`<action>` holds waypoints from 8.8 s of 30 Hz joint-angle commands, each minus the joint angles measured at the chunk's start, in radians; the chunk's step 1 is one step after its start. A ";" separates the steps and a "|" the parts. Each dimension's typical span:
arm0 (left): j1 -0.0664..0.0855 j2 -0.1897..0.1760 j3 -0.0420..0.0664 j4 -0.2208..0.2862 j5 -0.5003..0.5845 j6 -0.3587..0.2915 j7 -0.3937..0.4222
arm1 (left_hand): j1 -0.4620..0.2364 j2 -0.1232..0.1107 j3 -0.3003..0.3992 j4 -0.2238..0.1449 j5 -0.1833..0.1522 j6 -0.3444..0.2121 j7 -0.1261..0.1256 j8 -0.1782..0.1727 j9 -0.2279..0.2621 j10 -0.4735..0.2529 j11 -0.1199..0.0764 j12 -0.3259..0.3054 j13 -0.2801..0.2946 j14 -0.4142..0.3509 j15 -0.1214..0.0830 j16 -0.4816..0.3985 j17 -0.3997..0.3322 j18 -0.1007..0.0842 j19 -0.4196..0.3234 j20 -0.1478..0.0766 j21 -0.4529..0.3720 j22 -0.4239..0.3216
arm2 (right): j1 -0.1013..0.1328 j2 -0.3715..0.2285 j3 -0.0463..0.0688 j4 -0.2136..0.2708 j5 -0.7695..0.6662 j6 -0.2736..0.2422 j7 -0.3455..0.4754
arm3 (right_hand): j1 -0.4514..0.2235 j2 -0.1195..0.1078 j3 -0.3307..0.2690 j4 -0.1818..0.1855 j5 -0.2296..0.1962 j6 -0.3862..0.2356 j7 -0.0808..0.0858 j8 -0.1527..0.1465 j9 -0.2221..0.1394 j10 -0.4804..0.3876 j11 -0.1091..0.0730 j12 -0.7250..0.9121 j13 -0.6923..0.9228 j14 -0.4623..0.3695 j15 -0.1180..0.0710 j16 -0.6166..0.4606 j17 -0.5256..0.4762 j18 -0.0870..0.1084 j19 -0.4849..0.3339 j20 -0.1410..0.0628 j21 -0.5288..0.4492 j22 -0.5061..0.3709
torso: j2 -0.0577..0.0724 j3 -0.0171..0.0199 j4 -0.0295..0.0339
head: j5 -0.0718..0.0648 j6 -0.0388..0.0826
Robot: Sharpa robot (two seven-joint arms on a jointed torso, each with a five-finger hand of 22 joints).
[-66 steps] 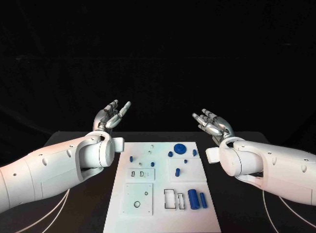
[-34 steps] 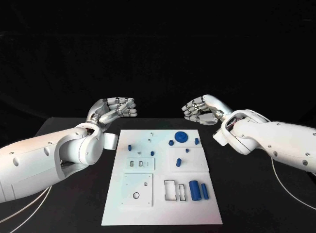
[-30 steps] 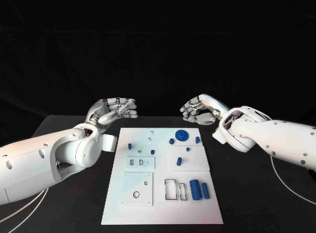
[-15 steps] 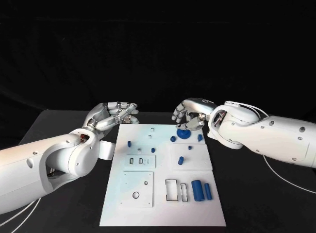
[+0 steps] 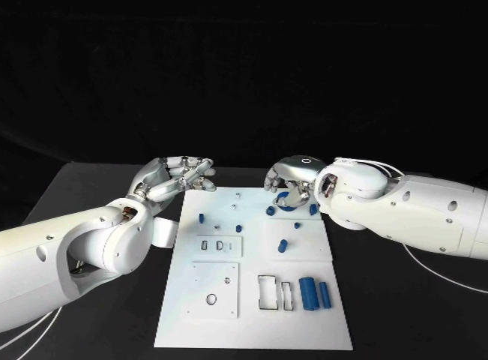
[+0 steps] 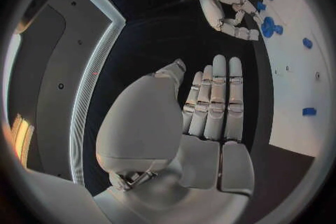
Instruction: Assemble the parts on the task board
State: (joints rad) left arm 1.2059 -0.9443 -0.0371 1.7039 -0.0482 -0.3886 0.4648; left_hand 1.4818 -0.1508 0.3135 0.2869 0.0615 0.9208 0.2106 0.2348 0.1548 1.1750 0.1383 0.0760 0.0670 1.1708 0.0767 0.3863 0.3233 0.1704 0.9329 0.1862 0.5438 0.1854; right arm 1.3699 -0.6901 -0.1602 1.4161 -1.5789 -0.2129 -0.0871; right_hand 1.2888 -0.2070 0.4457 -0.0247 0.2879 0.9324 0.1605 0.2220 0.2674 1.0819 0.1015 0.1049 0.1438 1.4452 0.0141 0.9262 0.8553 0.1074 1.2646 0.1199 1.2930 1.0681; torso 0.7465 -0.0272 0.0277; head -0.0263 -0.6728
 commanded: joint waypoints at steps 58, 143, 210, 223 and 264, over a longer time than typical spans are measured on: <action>0.010 0.000 0.005 -0.003 0.020 0.019 -0.002 | -0.014 0.001 0.009 -0.004 -0.004 0.002 0.003 -0.006 0.000 -0.006 0.004 -0.009 0.001 -0.001 0.001 0.008 0.009 0.011 0.001 0.000 0.008 0.003 | -0.051 0.049 -0.002 -0.051 -0.024 0.099 -0.028 | 0.023 0.045 0.074 0.029 -0.016 0.047 -0.004 0.045 0.053 0.018 -0.006 0.051 0.013 0.018 -0.002 0.183 0.139 -0.038 0.097 0.002 0.115 0.190 | 0.008 0.0009 0.0008 | 0.001 -0.026; 0.013 0.024 0.005 -0.025 0.028 0.029 -0.001 | -0.011 0.000 0.019 -0.009 -0.005 0.001 0.004 -0.008 0.000 -0.008 0.005 -0.009 0.001 -0.008 0.002 0.013 0.021 0.011 -0.002 0.000 0.013 0.005 | -0.059 0.246 0.001 -0.202 -0.018 -0.186 -0.061 | 0.028 0.060 0.163 -0.012 -0.082 0.054 -0.006 0.069 0.111 0.052 -0.013 0.066 0.013 0.021 -0.008 0.222 0.141 -0.052 0.139 -0.006 0.157 0.267 | 0.022 -0.0023 0.0087 | 0.038 -0.026; 0.012 0.011 0.004 -0.072 0.040 0.045 0.002 | -0.020 -0.005 0.021 -0.006 -0.005 0.001 0.005 -0.010 0.000 -0.009 0.006 -0.009 0.002 -0.014 0.003 0.017 0.031 0.010 -0.007 0.001 0.016 0.007 | -0.035 -0.118 0.018 0.029 0.278 -0.131 -0.067 | -0.014 -0.027 -0.097 0.130 0.020 -0.110 0.001 0.026 0.172 -0.055 -0.026 0.698 0.451 0.055 -0.015 0.440 0.343 -0.059 0.166 -0.013 0.157 0.314 | 0.005 0.0119 -0.0238 | 0.026 -0.026; 0.012 0.015 0.004 -0.078 0.040 0.048 0.001 | -0.020 -0.005 0.021 -0.006 -0.005 0.001 0.005 -0.010 0.000 -0.009 0.006 -0.009 0.002 -0.014 0.003 0.017 0.031 0.010 -0.007 0.001 0.016 0.007 | -0.052 -0.051 0.017 -0.057 0.360 -0.112 -0.084 | 0.020 -0.016 -0.123 0.171 0.017 -0.149 0.012 0.047 0.185 0.063 -0.014 1.056 0.839 0.086 -0.001 0.554 0.525 -0.066 0.188 0.000 0.175 0.351 | 0.008 0.0104 -0.0163 | 0.026 -0.028; 0.012 0.016 0.004 -0.079 0.040 0.048 -0.006 | -0.023 -0.005 0.024 -0.007 -0.004 0.003 0.004 -0.010 0.001 -0.010 0.005 -0.009 0.002 -0.018 0.003 0.020 0.037 0.010 -0.010 0.002 0.017 0.007 | -0.079 0.011 0.012 -0.128 0.315 -0.086 -0.097 | 0.069 0.028 -0.053 0.170 -0.018 -0.089 0.007 0.096 0.192 0.217 -0.016 1.269 1.103 0.117 0.002 0.631 0.681 -0.082 0.236 0.005 0.217 0.418 | 0.009 0.0115 -0.0164 | 0.025 -0.037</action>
State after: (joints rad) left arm 1.2167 -0.9306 -0.0337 1.6226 -0.0102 -0.3588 0.4544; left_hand 1.4685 -0.1560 0.3314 0.2801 0.0614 0.9205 0.2107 0.2299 0.1543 1.1705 0.1414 0.0724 0.0680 1.1594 0.0809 0.4019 0.3592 0.1701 0.9291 0.1897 0.5547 0.1915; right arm 1.2940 -0.6812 -0.1463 1.2874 -1.2456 -0.3107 -0.1810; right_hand 1.3517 -0.1830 0.3865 0.1442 0.2729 0.8348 0.1693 0.3123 0.4571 1.2927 0.0853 1.3689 1.2426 1.4645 0.0162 1.5531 1.3080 0.0373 1.4582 0.1261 1.5064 1.3074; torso 0.7560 -0.0151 0.0103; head 0.0005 -0.7101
